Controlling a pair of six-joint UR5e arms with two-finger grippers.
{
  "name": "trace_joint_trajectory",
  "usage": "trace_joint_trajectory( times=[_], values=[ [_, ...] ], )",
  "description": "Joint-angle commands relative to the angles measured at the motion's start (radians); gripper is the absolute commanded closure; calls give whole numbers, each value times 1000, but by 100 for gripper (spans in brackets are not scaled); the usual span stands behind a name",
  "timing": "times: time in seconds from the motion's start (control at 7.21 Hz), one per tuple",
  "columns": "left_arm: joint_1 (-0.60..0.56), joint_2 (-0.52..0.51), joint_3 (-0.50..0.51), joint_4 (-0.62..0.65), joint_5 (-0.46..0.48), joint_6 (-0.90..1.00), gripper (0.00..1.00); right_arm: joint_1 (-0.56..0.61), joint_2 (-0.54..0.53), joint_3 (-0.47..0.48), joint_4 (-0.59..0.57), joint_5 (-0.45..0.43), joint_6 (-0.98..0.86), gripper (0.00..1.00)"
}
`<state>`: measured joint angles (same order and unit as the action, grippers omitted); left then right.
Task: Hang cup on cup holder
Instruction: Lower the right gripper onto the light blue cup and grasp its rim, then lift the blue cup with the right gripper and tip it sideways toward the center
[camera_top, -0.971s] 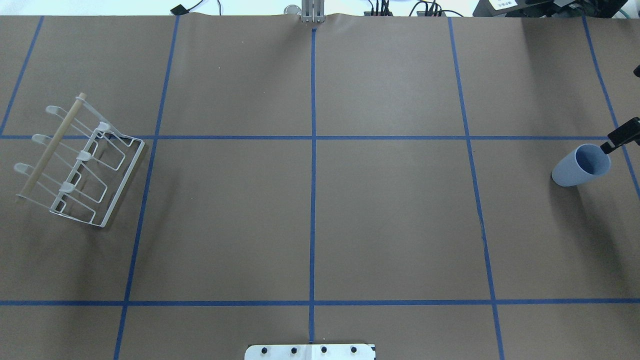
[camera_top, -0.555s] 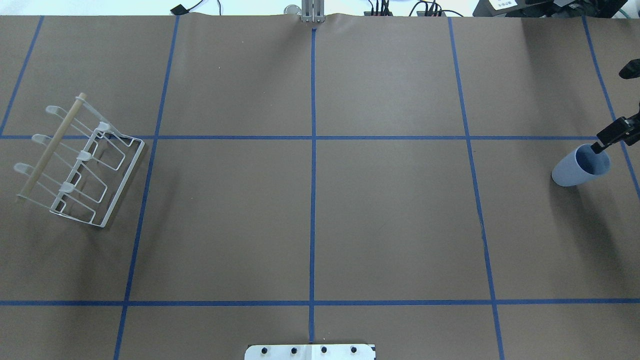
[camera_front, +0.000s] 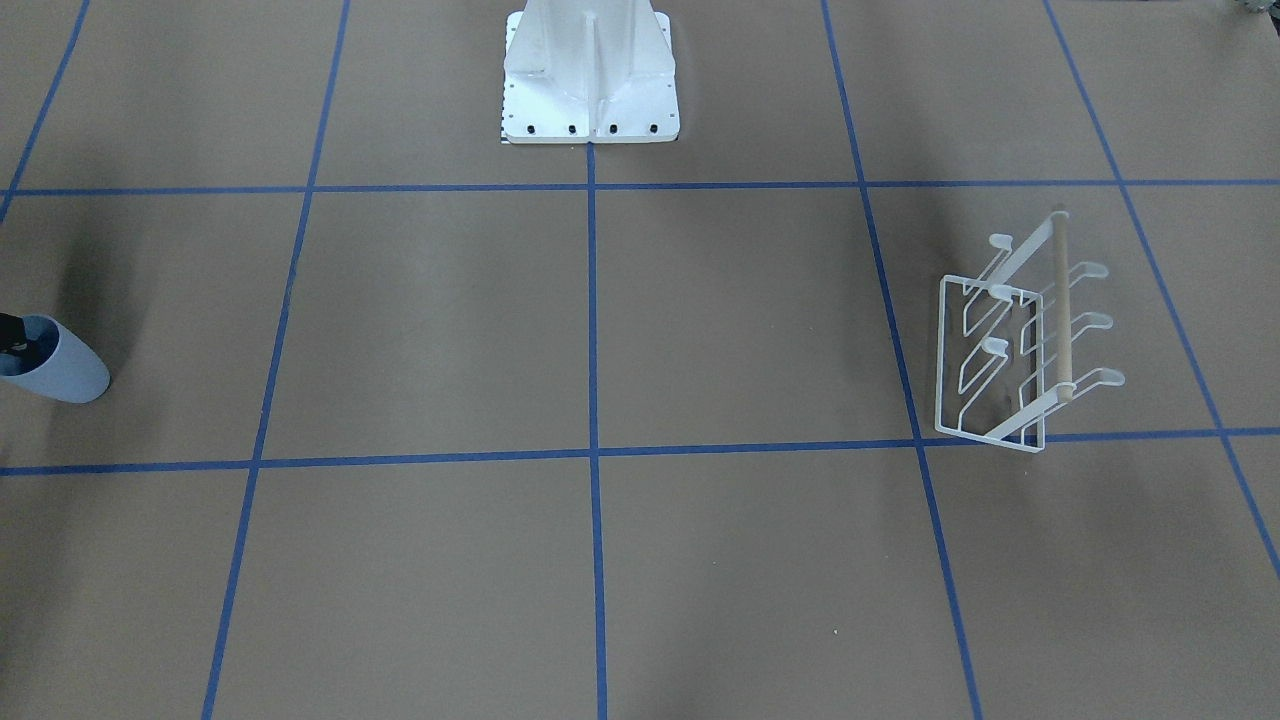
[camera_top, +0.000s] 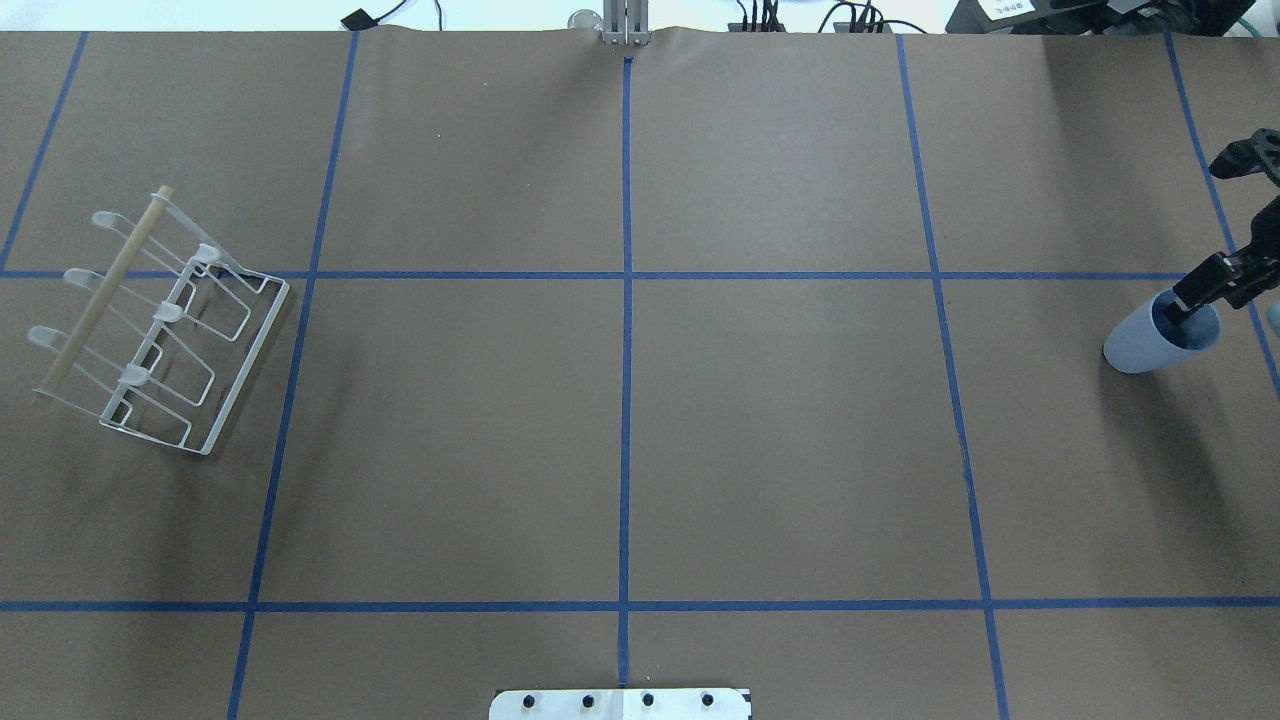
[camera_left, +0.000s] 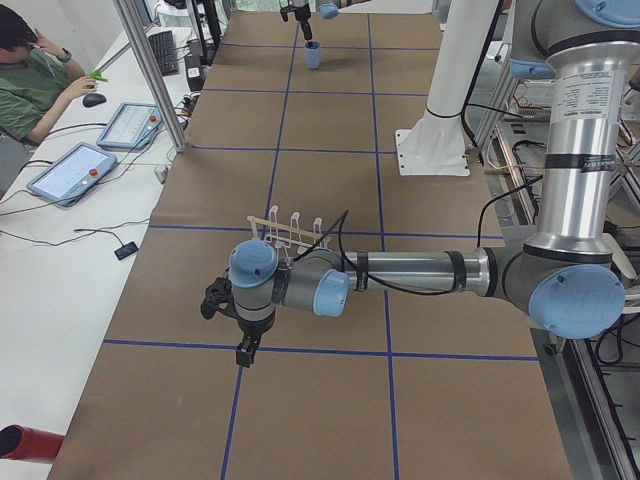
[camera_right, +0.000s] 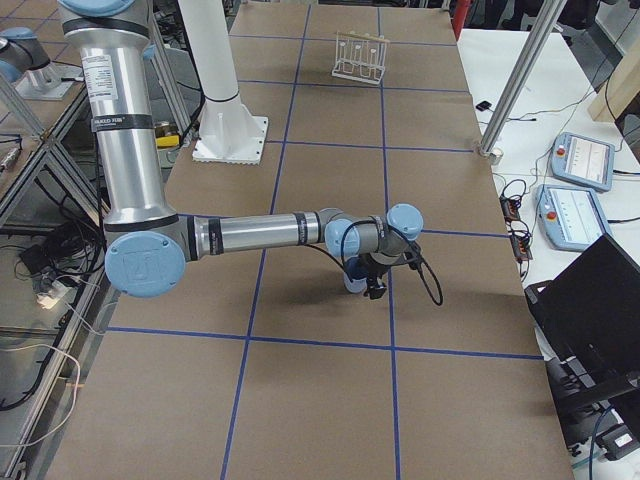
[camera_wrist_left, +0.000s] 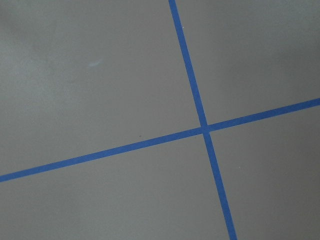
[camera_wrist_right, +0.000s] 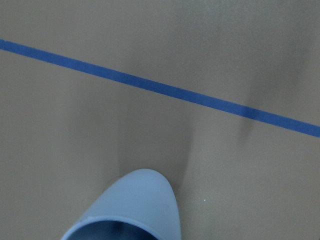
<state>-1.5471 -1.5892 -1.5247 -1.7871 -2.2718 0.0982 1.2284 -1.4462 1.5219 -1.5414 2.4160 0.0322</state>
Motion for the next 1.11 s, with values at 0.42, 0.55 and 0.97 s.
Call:
trace_joint_trajectory(
  times=[0.42,0.55,0.97],
  values=[
    [1,0,-3,2,-2,-26,1,-14,-19,9,95,1,0,100],
    [-1,0,-3,2,-2,-28,1,-12,-23,23,107,12,3,100],
    [1,-14,-15,0,-2,-63,1,3,-22,206,113,110,234,100]
  ],
)
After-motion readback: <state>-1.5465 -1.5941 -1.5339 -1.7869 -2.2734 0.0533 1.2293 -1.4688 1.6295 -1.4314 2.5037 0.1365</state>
